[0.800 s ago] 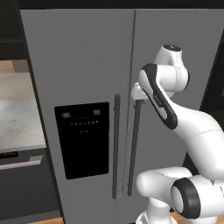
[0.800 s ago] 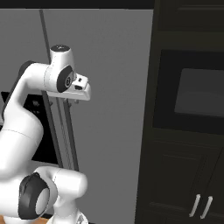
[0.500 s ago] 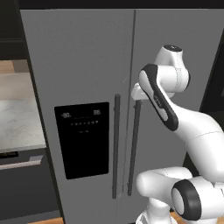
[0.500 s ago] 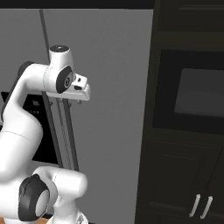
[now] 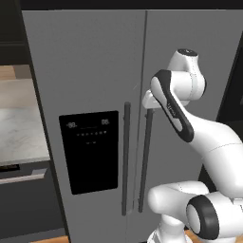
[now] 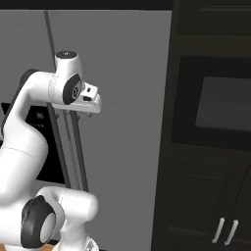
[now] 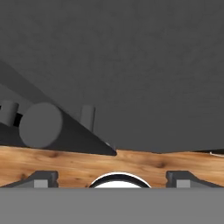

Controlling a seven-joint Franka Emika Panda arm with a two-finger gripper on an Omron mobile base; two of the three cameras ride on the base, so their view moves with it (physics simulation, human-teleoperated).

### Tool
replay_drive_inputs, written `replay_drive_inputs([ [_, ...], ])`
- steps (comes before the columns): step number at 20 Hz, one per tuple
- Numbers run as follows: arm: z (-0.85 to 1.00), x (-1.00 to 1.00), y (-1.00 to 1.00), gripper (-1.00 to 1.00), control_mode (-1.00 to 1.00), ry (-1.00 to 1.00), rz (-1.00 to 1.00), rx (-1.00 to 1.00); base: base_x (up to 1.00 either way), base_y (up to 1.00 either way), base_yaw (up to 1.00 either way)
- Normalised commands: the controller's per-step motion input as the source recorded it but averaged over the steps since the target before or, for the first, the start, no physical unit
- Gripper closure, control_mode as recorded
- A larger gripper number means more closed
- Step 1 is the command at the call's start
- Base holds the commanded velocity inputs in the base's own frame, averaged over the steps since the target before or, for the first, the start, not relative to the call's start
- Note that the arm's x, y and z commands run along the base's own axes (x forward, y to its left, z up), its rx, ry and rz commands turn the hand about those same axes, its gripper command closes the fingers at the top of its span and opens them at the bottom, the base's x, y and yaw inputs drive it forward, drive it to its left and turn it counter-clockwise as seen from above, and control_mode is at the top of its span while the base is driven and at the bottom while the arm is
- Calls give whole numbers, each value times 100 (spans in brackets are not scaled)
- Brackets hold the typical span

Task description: Take the lemon wedge from the fridge and place it on the plate with fish on the dining counter.

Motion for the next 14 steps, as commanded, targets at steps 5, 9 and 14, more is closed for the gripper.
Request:
replay_drive_inputs([
  [5, 0, -10, 1, -100, 100, 0, 0, 0, -17, 12, 0],
  [9, 0, 0, 0, -100, 100, 0, 0, 0, -62, 21, 0],
  [14, 0, 0, 0, -100, 100, 0, 0, 0, -54, 20, 0],
])
